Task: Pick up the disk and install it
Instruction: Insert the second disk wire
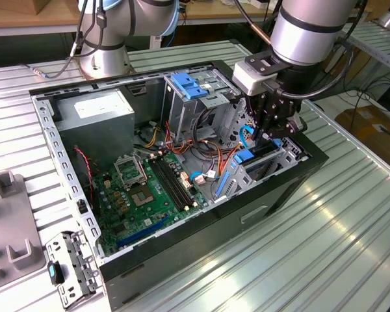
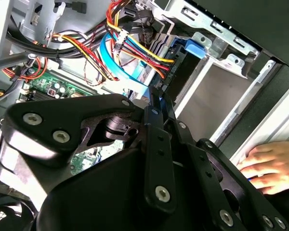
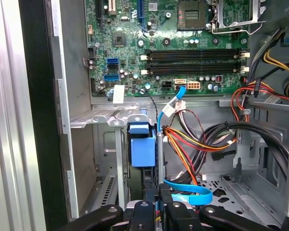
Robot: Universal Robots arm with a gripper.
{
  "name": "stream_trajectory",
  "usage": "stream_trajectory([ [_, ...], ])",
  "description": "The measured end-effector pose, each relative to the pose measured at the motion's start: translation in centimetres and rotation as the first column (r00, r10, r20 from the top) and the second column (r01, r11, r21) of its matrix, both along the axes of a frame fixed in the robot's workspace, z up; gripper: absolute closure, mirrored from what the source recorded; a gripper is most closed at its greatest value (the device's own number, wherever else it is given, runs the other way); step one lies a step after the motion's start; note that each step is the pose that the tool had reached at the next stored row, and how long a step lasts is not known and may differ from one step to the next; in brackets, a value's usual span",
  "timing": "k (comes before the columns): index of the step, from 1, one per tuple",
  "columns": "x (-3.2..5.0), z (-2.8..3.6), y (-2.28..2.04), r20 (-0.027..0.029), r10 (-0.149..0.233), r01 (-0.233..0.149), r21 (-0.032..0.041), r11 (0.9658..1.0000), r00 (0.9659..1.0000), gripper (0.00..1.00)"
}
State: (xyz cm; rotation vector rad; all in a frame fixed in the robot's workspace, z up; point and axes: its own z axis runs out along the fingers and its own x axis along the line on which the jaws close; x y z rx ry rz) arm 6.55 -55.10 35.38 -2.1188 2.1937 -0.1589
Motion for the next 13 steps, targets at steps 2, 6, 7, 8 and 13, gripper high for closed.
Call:
stream_trajectory([
  [2,0.0,0.0,0.0,0.0,0.0,0.0,0.0008,1.0,1.0,0.84],
  [6,0.0,0.0,0.0,0.0,0.0,0.0,0.0023,1.0,1.0,0.84],
  [7,0.0,0.0,0.0,0.0,0.0,0.0,0.0027,1.0,1.0,0.84],
  [8,0.0,0.0,0.0,0.0,0.0,0.0,0.003,1.0,1.0,0.84],
  [13,0.0,-0.02,-0.04,0.0002,0.0,0.0,0.0118,0.9999,1.0,0.84],
])
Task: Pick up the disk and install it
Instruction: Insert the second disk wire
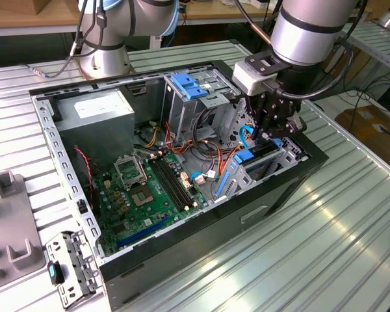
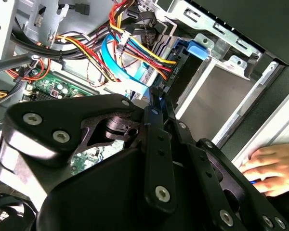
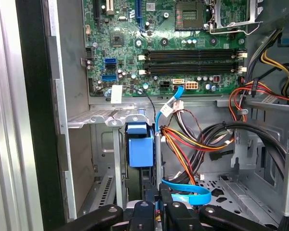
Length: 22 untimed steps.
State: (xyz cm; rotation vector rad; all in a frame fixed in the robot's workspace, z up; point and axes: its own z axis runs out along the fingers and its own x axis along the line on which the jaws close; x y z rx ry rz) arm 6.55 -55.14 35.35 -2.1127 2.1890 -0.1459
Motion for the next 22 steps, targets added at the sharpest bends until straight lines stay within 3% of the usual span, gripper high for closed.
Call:
stream_trajectory([
  [1,0.0,-0.24,-1.31,0.0012,0.0,0.0,0.0371,0.9993,1.0,0.84],
  [2,0.0,-0.54,-1.33,0.0066,0.0,0.0,0.0394,0.9992,1.0,0.84],
  [5,0.01,-0.58,-1.33,0.0111,0.0,0.0,0.0394,0.9992,0.9999,0.84],
  [14,0.0,-0.78,-1.34,0.0114,0.0,0.0,0.0395,0.9992,0.9999,0.84],
  [18,0.0,-0.72,-1.33,0.0204,0.0,-0.001,0.0398,0.9992,0.9998,0.84],
  [22,0.0,-0.86,-1.34,0.0211,0.0,-0.001,0.0394,0.9992,0.9998,0.84],
])
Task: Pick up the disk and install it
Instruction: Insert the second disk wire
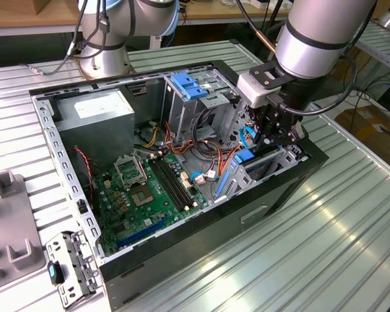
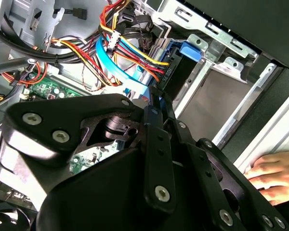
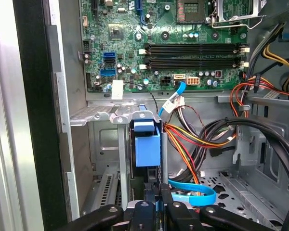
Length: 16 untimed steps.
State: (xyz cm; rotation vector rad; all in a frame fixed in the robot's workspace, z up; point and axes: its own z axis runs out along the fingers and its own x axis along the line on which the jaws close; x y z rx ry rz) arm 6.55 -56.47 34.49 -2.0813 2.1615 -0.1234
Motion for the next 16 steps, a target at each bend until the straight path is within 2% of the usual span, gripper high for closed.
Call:
stream_trajectory([
  [5,0.0,-0.37,0.0,-0.0001,0.0,0.0,-0.0005,1.0,1.0,0.84],
  [9,0.01,-0.4,0.0,0.0,0.0,0.0,0.0011,1.0,1.0,0.84],
  [11,0.04,-0.13,0.01,0.0004,0.0,0.0,0.0057,1.0,1.0,0.84],
  [13,0.08,0.29,0.0,0.0001,0.0,0.0,0.0062,1.0,1.0,0.84],
  [15,0.11,0.31,-0.02,0.0,0.0,0.0,0.0066,1.0,1.0,0.84],
  [16,0.15,0.29,-0.06,0.0,0.0,0.0,0.0145,0.9999,1.0,0.84],
])
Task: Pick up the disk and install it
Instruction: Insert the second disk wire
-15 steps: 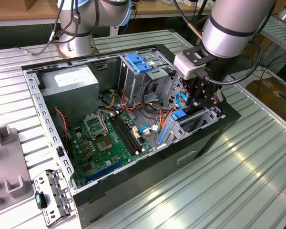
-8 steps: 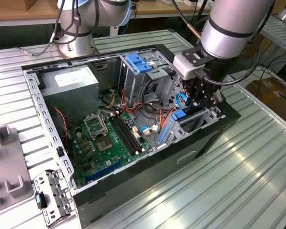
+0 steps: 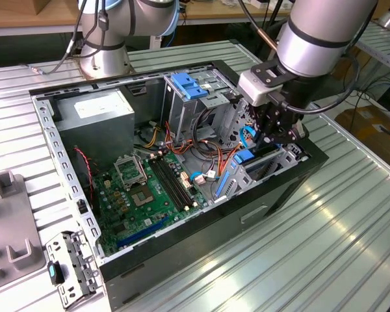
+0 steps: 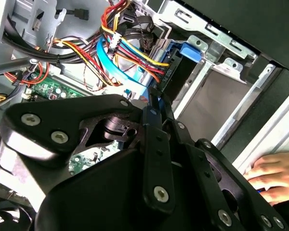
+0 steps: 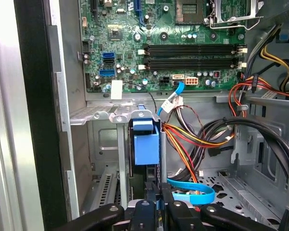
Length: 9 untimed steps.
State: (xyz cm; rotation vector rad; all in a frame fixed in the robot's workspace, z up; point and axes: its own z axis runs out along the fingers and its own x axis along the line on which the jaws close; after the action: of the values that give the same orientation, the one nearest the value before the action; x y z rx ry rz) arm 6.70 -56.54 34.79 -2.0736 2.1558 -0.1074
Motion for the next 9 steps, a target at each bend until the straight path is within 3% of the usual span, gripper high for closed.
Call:
stream_trajectory([
  [1,0.0,-0.02,-0.03,0.0001,0.0,0.0,0.0049,1.0,1.0,0.84],
  [9,0.0,-0.29,-0.35,0.0001,0.0,0.0,0.0131,0.9999,1.0,0.84],
])
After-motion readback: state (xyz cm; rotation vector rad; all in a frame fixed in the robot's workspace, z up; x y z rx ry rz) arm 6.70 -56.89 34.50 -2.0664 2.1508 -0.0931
